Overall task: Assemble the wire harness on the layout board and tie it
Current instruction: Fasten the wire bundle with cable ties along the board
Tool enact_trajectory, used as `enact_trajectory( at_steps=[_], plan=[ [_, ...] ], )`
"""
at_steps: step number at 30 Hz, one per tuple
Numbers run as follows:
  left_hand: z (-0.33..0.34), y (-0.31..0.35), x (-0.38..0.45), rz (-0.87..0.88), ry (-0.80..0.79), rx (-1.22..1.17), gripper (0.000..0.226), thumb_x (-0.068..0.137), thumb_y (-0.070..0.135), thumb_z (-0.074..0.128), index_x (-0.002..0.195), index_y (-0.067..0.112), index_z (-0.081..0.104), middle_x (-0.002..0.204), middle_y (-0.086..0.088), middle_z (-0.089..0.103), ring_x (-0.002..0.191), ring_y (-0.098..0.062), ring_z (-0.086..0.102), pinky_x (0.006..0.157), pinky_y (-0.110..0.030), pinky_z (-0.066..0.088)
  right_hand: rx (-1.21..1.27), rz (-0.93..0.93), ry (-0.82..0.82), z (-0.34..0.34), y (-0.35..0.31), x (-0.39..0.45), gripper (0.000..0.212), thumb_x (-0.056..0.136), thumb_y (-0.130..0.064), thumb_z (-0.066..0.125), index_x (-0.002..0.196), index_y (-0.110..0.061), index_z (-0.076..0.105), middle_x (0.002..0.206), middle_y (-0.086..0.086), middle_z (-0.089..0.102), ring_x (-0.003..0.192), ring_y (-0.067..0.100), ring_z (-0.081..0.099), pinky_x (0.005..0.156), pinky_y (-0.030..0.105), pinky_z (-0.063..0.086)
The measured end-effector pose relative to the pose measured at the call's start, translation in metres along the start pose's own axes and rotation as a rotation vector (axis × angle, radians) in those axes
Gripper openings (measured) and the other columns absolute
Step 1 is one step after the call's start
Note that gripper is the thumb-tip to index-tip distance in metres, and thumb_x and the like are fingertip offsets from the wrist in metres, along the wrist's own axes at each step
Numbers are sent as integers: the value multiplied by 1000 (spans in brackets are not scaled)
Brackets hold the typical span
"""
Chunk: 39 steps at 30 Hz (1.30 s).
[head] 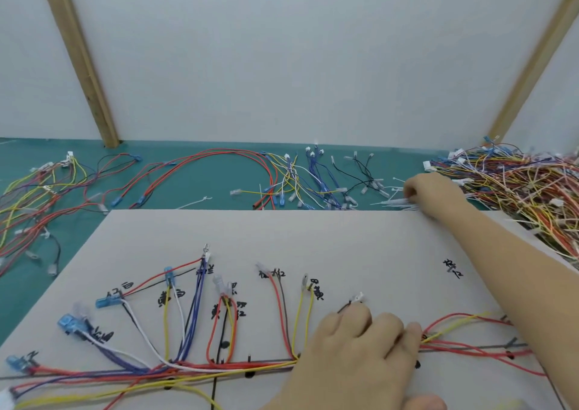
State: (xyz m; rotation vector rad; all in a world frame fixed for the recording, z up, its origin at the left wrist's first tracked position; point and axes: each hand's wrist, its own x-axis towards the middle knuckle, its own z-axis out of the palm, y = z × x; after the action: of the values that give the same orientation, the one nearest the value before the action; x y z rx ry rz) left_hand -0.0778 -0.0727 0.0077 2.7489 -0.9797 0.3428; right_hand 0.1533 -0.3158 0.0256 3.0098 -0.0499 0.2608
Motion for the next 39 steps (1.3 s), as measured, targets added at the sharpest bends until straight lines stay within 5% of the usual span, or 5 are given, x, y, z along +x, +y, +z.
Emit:
enact_trajectory(
  at_steps=[11, 15, 18, 26, 39],
  plan=[
    [-20, -1, -6, 58, -13, -126, 51, 79, 54, 24, 104, 41, 66, 92, 20, 62, 77, -5, 59, 65, -11, 47, -16, -42, 43, -37, 3, -8, 21, 90, -5, 49, 101, -13, 66, 110, 13, 64, 99, 31, 57, 79, 34, 46],
    [-58, -15, -12, 87, 61, -452, 38, 91, 38, 41, 124, 27, 56, 111, 7, 52, 98, -8, 41, 88, -21, 34, 629, -157, 160, -94, -44, -34, 13, 87, -13, 62, 85, -21, 71, 88, 5, 69, 79, 14, 58, 68, 19, 46],
    [-87, -41, -31, -4, 120, -566, 26, 86, 27, 50, 107, 31, 65, 92, 15, 55, 82, 6, 45, 74, -2, 30, 1079, -400, 27, -132, -104, -77, 26, 86, -8, 60, 74, -30, 69, 70, -10, 66, 64, -4, 59, 63, 5, 49],
    [-103, -114, -131, -514, 124, -395, 18, 74, 21, 72, 69, 38, 67, 76, 28, 59, 69, 7, 51, 61, -3, 35, 606, -856, -181, -131, -224, -141, 21, 88, -11, 57, 83, -24, 72, 87, -3, 69, 81, 10, 61, 77, 22, 44],
    [-72, -113, -125, -411, -11, -278, 22, 76, 30, 69, 67, 42, 53, 77, 20, 52, 88, 4, 45, 78, -14, 37, 593, -898, -202, -90, -244, -154, 20, 88, -10, 55, 91, -19, 72, 87, -4, 59, 80, 10, 53, 69, 16, 35]
  ],
)
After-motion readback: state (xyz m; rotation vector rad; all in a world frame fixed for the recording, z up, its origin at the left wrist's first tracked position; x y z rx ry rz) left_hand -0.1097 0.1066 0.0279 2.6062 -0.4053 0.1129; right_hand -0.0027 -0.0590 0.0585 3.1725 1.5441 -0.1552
